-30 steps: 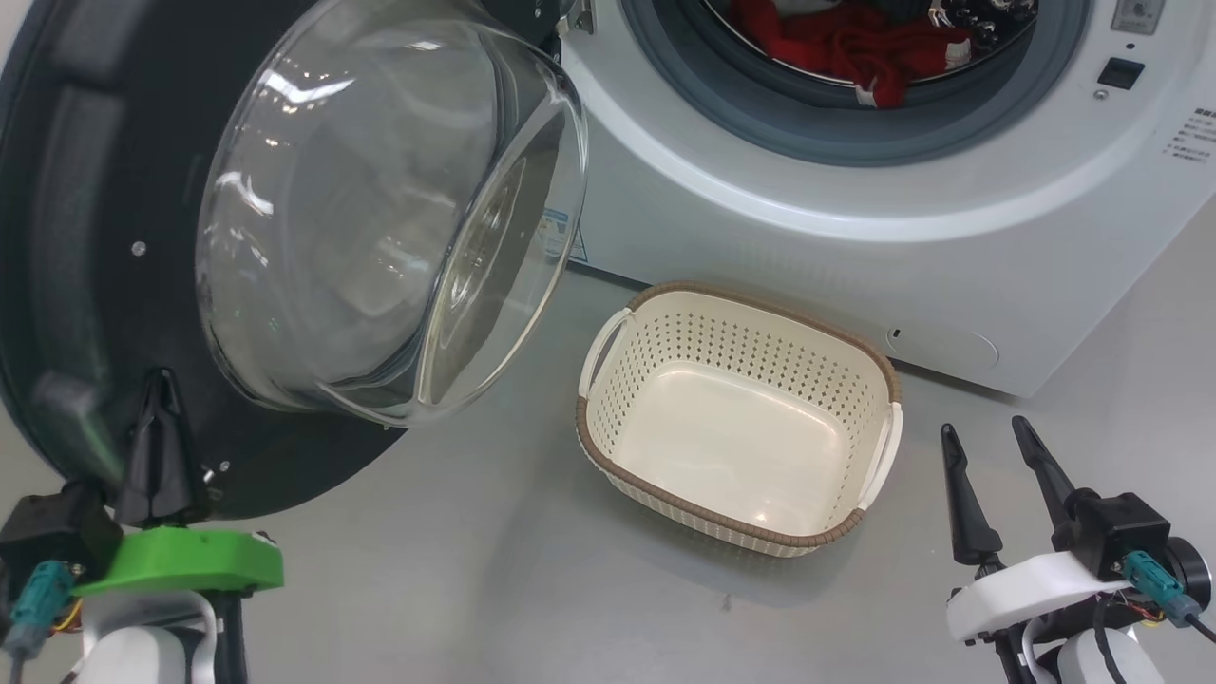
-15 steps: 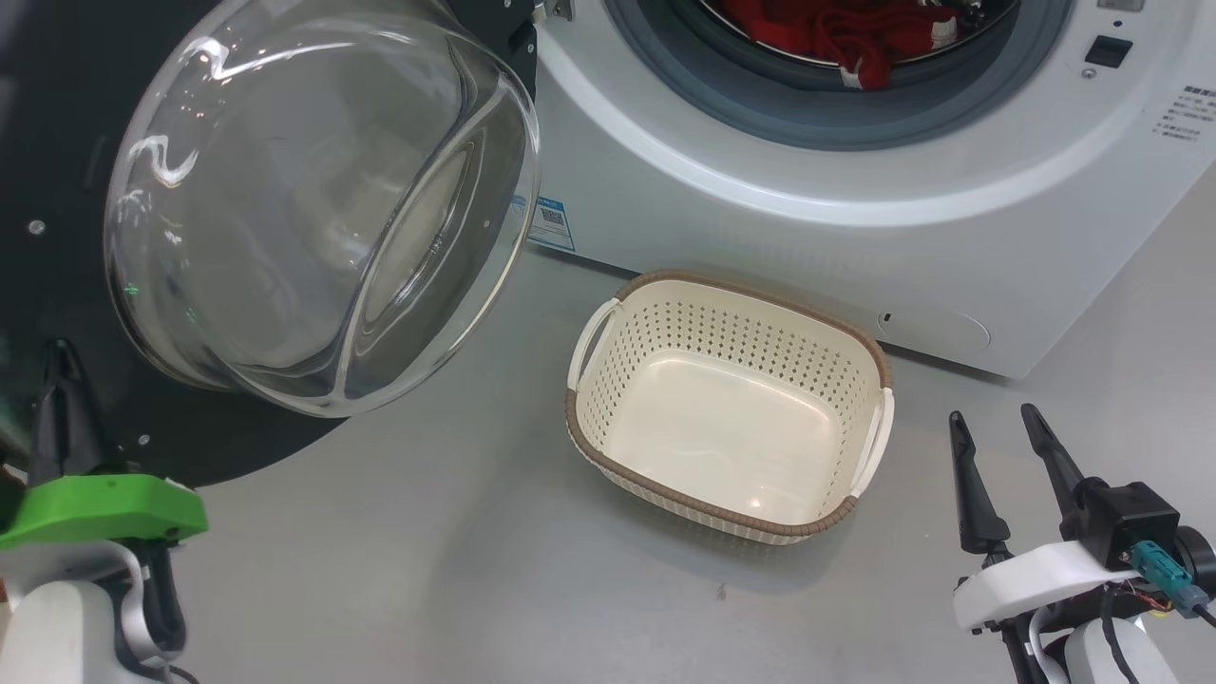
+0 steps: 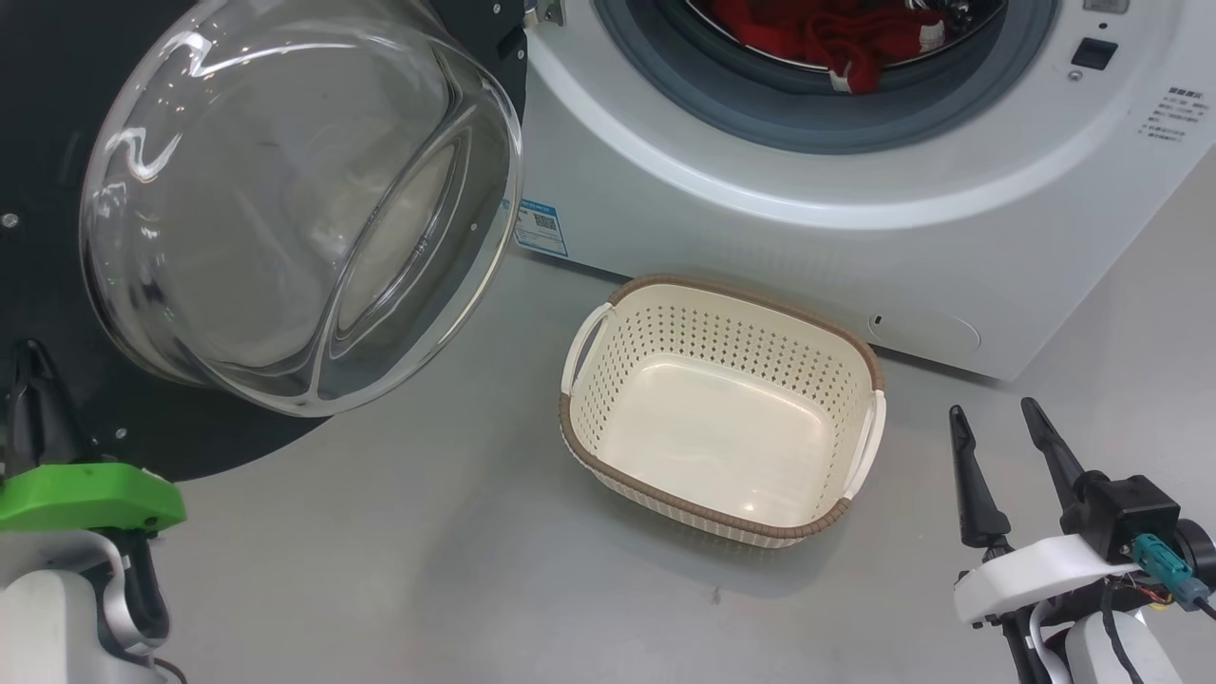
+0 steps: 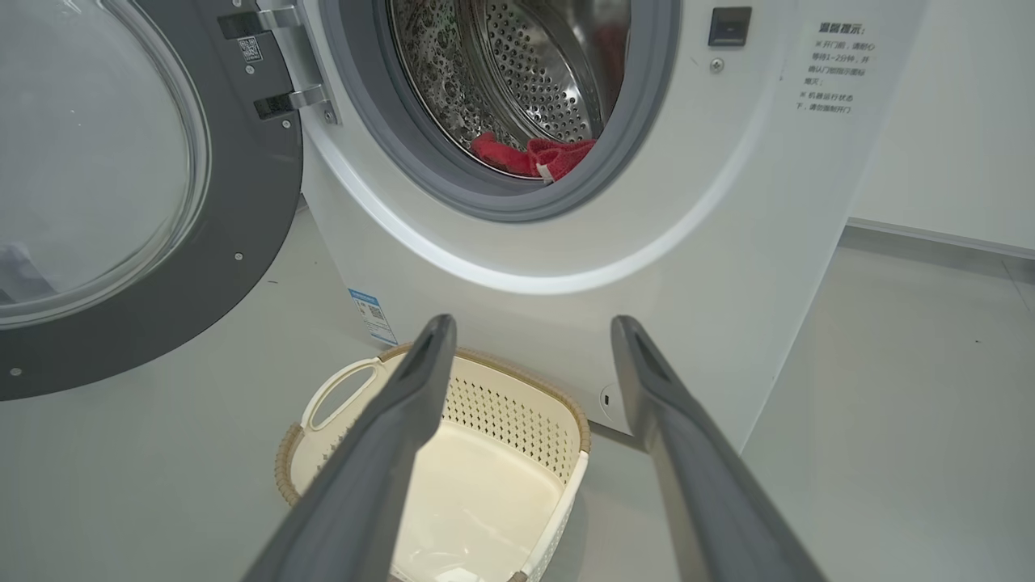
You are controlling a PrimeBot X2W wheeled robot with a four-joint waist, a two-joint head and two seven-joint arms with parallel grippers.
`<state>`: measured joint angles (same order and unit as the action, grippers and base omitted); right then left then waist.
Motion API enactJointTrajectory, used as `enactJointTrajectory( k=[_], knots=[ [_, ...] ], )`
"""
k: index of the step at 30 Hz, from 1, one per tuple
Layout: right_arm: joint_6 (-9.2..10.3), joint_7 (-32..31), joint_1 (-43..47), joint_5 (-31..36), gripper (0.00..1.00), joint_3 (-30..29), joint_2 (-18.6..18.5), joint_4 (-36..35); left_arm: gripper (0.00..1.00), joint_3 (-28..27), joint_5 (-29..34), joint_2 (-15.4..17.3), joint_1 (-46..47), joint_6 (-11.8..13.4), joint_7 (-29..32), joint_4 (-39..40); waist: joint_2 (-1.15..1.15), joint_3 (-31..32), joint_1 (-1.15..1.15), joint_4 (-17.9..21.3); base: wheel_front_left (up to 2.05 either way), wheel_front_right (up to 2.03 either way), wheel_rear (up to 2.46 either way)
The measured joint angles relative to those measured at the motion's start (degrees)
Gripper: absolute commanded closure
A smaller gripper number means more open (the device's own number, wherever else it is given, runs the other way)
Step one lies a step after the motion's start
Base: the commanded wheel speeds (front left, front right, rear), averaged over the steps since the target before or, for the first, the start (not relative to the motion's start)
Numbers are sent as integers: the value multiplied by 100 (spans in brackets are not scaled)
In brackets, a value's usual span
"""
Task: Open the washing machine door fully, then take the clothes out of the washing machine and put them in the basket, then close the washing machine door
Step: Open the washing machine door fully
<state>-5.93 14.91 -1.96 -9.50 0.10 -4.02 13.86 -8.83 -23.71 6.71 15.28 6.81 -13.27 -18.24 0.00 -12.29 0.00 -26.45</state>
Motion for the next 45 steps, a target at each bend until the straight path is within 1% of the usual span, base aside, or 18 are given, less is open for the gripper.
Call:
enactJointTrajectory(
  k=[9,16,21,25,26,32,33,34,35,36,43,45],
  knots=[
    [-5,0,2,0,0,5,13,40,100,90,43,-137,-94,-1,-89,101,0,125,0,0,0,0,0],
    [-5,0,19,0,0,13,38,63,100,347,210,-280,-526,-10,-100,370,0,266,0,12,0,0,0],
    [-7,0,24,-1,0,27,47,75,100,569,300,-375,-734,-64,-100,567,0,327,0,21,0,0,0],
    [-7,0,30,-1,0,27,51,74,100,711,377,-392,-875,-69,-101,667,0,350,0,35,0,0,0],
    [-7,0,30,-1,0,35,51,74,100,755,377,-400,-918,-119,-101,705,0,355,0,42,0,0,0],
    [-7,0,31,-1,0,97,69,73,100,900,447,-421,-1225,-124,-101,956,0,398,0,152,0,0,0],
    [-7,0,34,-1,0,96,69,71,88,915,449,-425,-1251,-124,-101,992,0,409,0,170,0,0,0],
    [-7,0,40,-1,0,100,71,71,62,942,450,-426,-1310,-124,-101,1090,0,429,0,205,0,0,0],
    [-7,0,41,-1,0,101,75,70,22,969,450,-426,-1340,-124,-101,1150,0,438,0,225,0,0,0],
    [-7,0,41,-1,0,100,78,68,0,1018,449,-426,-1369,-124,-102,1192,0,445,0,245,0,0,0],
    [-7,0,42,-8,0,141,90,46,0,1459,449,-432,-1612,-160,-102,1406,0,486,0,386,0,0,0],
    [-7,0,41,-9,0,167,99,37,0,1586,449,-432,-1666,-204,-102,1439,0,495,0,435,0,0,0]
  ],
)
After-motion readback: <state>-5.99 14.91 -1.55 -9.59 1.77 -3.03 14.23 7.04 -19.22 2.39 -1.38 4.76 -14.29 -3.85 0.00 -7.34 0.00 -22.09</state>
